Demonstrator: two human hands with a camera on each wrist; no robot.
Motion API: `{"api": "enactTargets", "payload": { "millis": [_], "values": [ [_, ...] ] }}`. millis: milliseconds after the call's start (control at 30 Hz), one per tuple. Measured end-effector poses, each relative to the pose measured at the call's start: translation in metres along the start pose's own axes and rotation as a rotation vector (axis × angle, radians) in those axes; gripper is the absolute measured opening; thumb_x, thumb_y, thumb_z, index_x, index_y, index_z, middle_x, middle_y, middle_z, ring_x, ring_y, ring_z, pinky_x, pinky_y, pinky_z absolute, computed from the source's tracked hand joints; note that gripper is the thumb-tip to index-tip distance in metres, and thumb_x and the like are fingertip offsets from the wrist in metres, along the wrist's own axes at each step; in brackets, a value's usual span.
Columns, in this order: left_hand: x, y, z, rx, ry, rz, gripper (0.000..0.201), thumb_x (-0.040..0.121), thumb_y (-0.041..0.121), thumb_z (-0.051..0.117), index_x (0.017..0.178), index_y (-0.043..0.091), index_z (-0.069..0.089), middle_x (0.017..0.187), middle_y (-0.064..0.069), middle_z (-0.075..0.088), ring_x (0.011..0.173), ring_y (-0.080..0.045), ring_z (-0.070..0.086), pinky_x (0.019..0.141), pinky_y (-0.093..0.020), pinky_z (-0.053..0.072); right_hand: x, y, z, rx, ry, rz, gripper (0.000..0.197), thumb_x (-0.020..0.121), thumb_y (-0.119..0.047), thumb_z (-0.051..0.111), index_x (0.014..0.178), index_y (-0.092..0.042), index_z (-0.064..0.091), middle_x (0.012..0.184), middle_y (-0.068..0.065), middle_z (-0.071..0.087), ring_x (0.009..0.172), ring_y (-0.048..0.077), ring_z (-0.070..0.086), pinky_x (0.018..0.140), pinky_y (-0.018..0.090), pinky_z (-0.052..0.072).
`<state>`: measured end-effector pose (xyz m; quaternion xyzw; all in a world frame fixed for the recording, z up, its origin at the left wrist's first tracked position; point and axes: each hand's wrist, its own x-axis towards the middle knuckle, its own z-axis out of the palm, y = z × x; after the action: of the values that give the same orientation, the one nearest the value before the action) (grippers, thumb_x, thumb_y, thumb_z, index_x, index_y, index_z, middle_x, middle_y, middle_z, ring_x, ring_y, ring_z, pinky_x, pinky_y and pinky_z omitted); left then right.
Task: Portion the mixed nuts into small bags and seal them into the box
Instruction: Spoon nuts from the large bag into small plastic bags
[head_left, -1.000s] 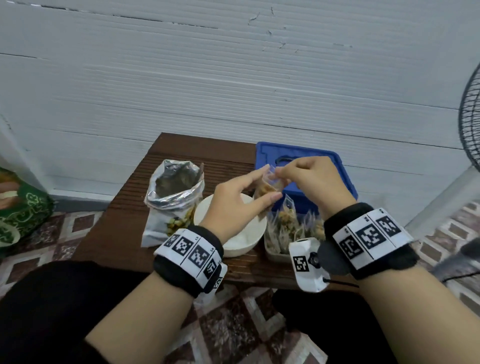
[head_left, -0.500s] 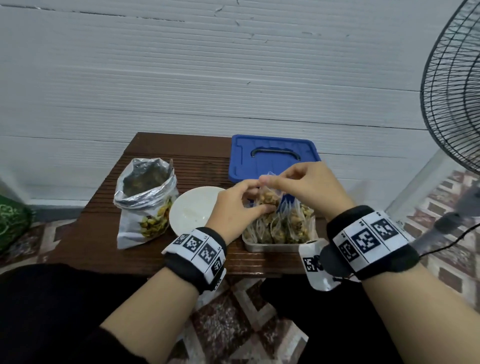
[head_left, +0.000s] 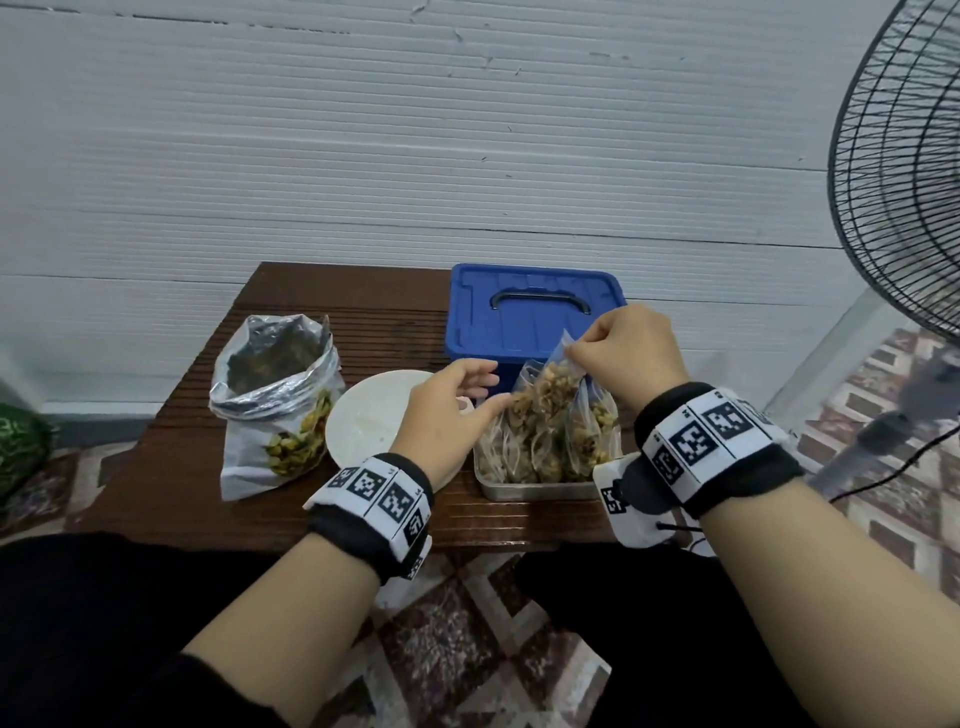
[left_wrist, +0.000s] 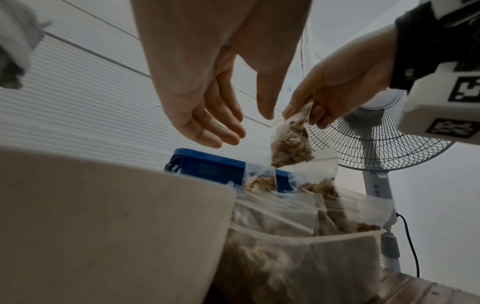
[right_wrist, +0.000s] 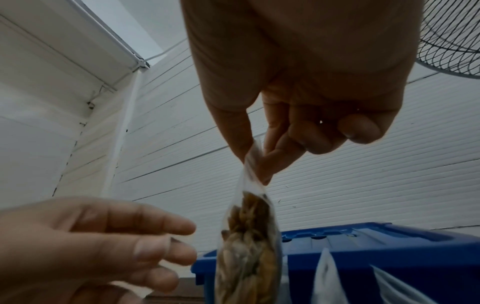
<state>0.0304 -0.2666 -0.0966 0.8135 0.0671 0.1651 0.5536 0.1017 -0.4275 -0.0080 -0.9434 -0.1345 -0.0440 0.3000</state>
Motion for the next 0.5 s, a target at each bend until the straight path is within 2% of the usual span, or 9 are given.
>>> {"api": "enactTargets", "payload": {
  "millis": [133, 267, 400, 500],
  "values": [
    [0.002, -0.008, -0.003, 0.086, -0.048, -0.016, 0.040, 0.084, 0.021, 0.072, 0.121, 0.021, 0.059, 0.108, 0.010, 0.065, 0.097, 0.000, 0.058, 0.076, -0.005, 0.040, 0.000, -0.002, -0.006, 0.055, -0.017, 0.031, 0.029, 0.086, -0.020, 0.064, 0.080, 0.007, 0.071, 0.084, 0.019, 0.071, 0.082, 0.026, 0.066, 0.078, 0.038, 0.055],
    [0.003, -0.012, 0.000, 0.129, -0.071, -0.011, 0.041, 0.084, 0.021, 0.072, 0.123, 0.019, 0.059, 0.109, 0.009, 0.064, 0.098, -0.002, 0.057, 0.074, 0.002, 0.038, -0.001, -0.003, -0.012, 0.091, -0.040, 0.035, 0.027, 0.085, -0.019, 0.066, 0.080, 0.007, 0.071, 0.083, 0.016, 0.071, 0.076, 0.021, 0.063, 0.074, 0.034, 0.053],
    [0.002, -0.016, 0.000, 0.139, -0.084, -0.022, 0.039, 0.085, 0.018, 0.071, 0.122, 0.018, 0.059, 0.108, 0.009, 0.063, 0.095, 0.001, 0.056, 0.073, 0.004, 0.037, -0.003, -0.007, -0.014, 0.115, -0.100, 0.046, 0.022, 0.083, -0.016, 0.067, 0.076, 0.005, 0.071, 0.069, 0.005, 0.065, 0.059, 0.010, 0.053, 0.058, 0.024, 0.045],
    [0.000, -0.019, -0.001, 0.137, -0.096, -0.042, 0.039, 0.085, 0.017, 0.071, 0.122, 0.018, 0.059, 0.106, 0.010, 0.063, 0.092, 0.003, 0.056, 0.073, 0.004, 0.037, -0.005, -0.010, -0.007, 0.090, -0.142, 0.038, 0.024, 0.082, -0.015, 0.067, 0.076, 0.008, 0.071, 0.063, 0.007, 0.061, 0.055, 0.014, 0.051, 0.057, 0.028, 0.045]
  ]
}}
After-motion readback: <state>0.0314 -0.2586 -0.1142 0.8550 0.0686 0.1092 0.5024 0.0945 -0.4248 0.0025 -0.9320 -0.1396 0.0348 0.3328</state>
